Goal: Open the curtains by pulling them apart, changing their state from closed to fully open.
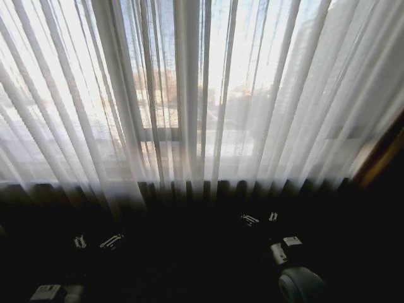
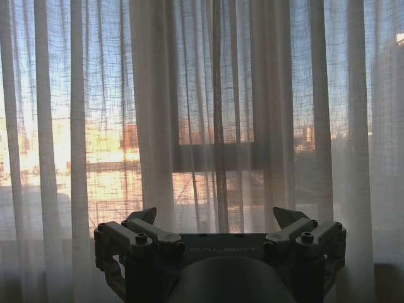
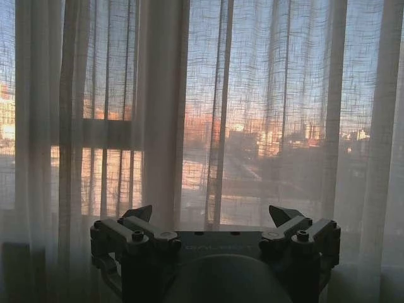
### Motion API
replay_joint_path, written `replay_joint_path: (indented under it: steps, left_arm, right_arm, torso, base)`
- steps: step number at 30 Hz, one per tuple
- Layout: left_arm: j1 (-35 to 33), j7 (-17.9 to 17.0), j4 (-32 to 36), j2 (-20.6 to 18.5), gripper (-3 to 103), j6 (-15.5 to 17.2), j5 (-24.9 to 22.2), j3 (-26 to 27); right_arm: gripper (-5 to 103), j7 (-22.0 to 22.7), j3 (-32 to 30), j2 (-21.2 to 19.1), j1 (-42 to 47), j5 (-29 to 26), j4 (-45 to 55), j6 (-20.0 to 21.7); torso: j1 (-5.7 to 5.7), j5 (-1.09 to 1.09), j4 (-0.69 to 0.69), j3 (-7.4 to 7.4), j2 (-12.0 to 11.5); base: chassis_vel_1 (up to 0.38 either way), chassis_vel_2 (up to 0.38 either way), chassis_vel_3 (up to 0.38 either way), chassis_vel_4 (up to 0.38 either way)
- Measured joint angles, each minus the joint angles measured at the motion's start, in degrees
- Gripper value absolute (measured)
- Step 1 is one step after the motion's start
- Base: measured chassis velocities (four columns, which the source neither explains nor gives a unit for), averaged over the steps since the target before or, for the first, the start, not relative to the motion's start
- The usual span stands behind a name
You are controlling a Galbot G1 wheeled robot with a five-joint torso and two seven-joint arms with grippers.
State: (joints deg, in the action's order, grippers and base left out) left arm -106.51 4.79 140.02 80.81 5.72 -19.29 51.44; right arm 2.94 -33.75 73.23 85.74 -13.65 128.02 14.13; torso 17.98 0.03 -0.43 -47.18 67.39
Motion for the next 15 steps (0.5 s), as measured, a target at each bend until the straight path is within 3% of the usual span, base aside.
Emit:
replay_joint_path:
  steps: [6,15]
  left_arm:
    - [-0.1,0.1,0.0,0.2,100,-0.3,0.0,0.1]
    - [-0.3,0.2,0.1,0.1,100,-0.5,0.0,0.2]
  right_arm:
    - [100,0.0,0.1,0.0,-0.2,0.0,0.0,0.0]
    - [100,0.0,0.2,0.3,-0.2,0.0,-0.1,-0.1]
  torso:
    - [0.02,0.0,-0.01,-0.01,0.0]
    - [0.02,-0.02,-0.01,-0.01,0.0]
  base:
    - [-0.074,0.348,0.067,-0.37]
    - [-0.143,0.47,0.131,-0.468]
